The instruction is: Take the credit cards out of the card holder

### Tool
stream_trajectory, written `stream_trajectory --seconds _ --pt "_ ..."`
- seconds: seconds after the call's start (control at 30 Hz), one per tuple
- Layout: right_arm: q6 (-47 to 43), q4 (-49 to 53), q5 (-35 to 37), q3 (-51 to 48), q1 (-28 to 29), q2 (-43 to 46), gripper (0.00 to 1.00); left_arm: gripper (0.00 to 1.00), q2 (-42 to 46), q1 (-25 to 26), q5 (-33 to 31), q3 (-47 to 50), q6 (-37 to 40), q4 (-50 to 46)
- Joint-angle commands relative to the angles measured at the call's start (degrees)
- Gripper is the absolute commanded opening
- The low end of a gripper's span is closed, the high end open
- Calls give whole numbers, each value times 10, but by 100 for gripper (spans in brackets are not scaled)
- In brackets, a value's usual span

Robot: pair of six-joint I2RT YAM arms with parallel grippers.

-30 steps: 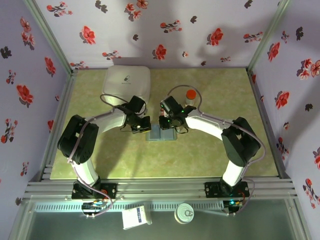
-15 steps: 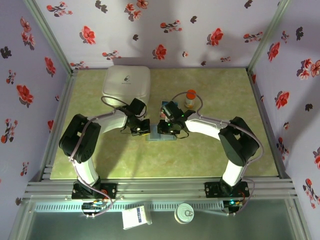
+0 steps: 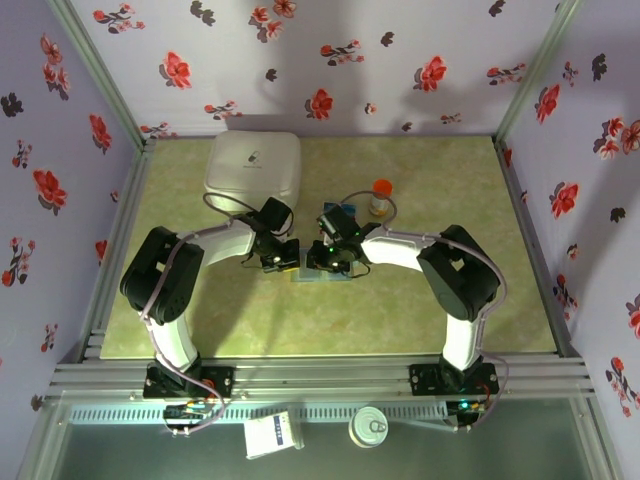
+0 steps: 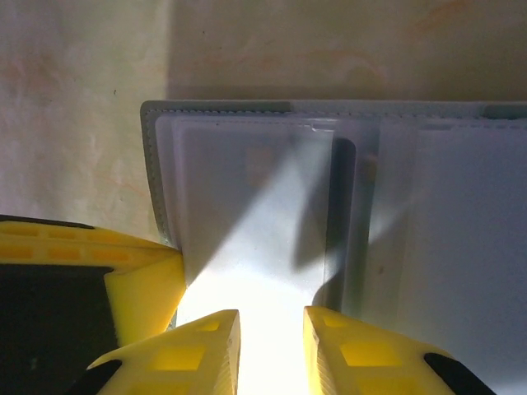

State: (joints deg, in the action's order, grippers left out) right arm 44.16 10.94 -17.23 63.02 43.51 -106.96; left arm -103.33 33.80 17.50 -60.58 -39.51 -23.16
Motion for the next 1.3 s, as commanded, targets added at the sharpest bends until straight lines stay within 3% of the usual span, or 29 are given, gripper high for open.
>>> stream_trajectory --seconds 0.0,0.27,0.4,0.67,1.27 --pt "13 -6 -7 18 3 -9 26 0 -13 -5 -16 8 15 -23" --pt "9 4 -2 21 4 -17 16 0 -15 -6 -13 9 17 -21" --pt "5 29 18 23 4 -17 22 0 -15 -7 -13 11 16 -21" --pt "0 50 56 10 2 4 25 0 -14 -7 -13 11 16 -22" --pt "22 -75 -28 -72 -29 21 24 0 49 -8 -4 -5 -10 -10"
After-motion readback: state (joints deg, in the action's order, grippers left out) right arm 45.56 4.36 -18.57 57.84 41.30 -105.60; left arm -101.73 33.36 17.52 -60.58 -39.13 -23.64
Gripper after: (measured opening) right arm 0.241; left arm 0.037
